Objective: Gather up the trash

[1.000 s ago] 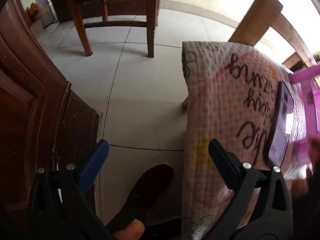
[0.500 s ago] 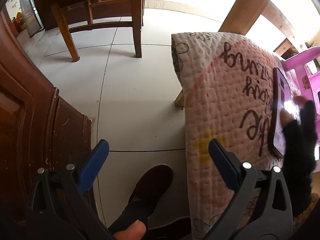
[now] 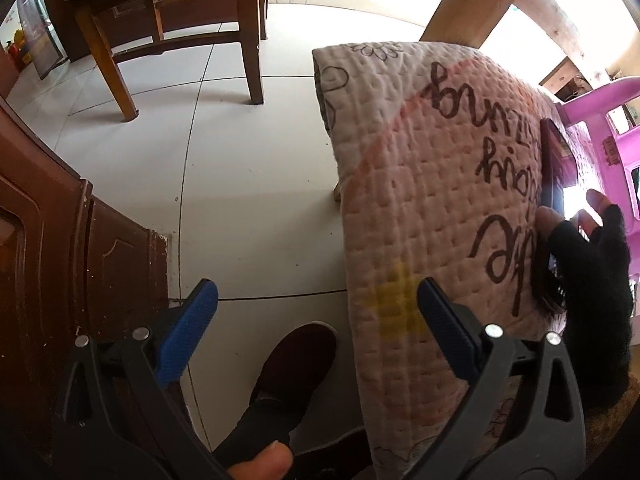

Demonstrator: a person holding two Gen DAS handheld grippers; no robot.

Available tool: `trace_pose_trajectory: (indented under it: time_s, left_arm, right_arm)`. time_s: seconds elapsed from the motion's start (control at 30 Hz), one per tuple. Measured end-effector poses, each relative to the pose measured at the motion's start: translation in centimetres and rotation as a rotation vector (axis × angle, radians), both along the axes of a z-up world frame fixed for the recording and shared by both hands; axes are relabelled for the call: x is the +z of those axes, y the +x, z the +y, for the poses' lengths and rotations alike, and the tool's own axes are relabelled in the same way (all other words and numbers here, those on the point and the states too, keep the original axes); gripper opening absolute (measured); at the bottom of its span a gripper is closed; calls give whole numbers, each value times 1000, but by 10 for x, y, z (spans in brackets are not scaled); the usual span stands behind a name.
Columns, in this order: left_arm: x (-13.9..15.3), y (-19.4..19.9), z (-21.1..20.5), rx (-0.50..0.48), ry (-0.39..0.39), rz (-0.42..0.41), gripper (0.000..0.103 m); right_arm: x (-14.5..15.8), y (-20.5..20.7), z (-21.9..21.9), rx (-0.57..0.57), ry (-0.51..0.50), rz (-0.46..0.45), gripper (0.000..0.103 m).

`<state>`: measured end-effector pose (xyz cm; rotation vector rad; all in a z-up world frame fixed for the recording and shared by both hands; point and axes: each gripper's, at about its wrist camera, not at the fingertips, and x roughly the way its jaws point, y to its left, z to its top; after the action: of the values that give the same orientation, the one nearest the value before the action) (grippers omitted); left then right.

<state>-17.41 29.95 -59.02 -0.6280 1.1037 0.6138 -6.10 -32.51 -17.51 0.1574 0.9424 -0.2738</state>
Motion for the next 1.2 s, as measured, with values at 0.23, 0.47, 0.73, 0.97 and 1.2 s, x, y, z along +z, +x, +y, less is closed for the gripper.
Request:
trace_pose_trajectory:
  time_s: [0.23, 0.47, 0.73, 0.97, 1.2]
  left_arm:
    - [-1, 0, -1, -1, -4, -1, 98]
    - [-2, 1, -2, -4, -3, 0, 98]
    - [-1, 0, -3, -10, 0, -1, 98]
    - [0, 1, -6, -17, 5, -5, 98]
    - [1, 1, -5, -17, 5, -7, 98]
  right_arm:
    - [0, 0, -1, 0, 0, 0, 97]
    - [0, 0, -1, 0, 0, 0, 97]
    - [0, 0, -1, 0, 0, 0, 97]
    - [0, 0, -1, 0, 0, 0, 97]
    - [0, 0, -1, 0, 0, 0, 97]
